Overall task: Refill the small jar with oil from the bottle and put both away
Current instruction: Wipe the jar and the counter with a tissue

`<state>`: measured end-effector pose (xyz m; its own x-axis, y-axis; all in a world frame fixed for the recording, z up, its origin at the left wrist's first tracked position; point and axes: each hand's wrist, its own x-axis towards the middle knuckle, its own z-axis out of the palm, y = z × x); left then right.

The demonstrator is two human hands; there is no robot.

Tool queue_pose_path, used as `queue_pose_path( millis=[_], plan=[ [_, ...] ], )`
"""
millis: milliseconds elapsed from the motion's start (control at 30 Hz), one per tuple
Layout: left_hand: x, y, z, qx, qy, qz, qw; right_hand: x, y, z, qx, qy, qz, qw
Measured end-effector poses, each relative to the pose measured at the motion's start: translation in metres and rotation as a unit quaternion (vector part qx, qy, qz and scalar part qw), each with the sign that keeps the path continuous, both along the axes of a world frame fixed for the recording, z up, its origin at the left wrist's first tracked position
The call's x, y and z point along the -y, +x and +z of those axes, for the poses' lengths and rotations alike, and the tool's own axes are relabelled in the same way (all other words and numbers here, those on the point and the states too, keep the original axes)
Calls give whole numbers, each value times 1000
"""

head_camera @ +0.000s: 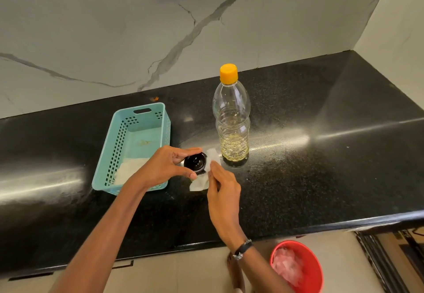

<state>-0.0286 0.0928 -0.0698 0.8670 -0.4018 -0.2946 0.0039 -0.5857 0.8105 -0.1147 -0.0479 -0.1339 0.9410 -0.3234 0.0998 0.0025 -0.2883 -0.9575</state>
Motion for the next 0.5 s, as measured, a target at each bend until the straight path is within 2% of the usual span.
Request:
queue_pose_path(
  millis=[200,367,433,500],
  plan=[
    [-3,6,0,-27,-9,-20,999,4,15,-14,-54,-87,32,994],
    [-3,9,3,-37,-3,-52,998,7,1,-20,-137,-106,62,983],
    [-2,10,4,-42,-2,-67,997,6,-5,-11,-127,-97,59,985],
    [-2,12,5,-45,2,-77,996,5,-6,0,-66,-84,41,993]
  ],
)
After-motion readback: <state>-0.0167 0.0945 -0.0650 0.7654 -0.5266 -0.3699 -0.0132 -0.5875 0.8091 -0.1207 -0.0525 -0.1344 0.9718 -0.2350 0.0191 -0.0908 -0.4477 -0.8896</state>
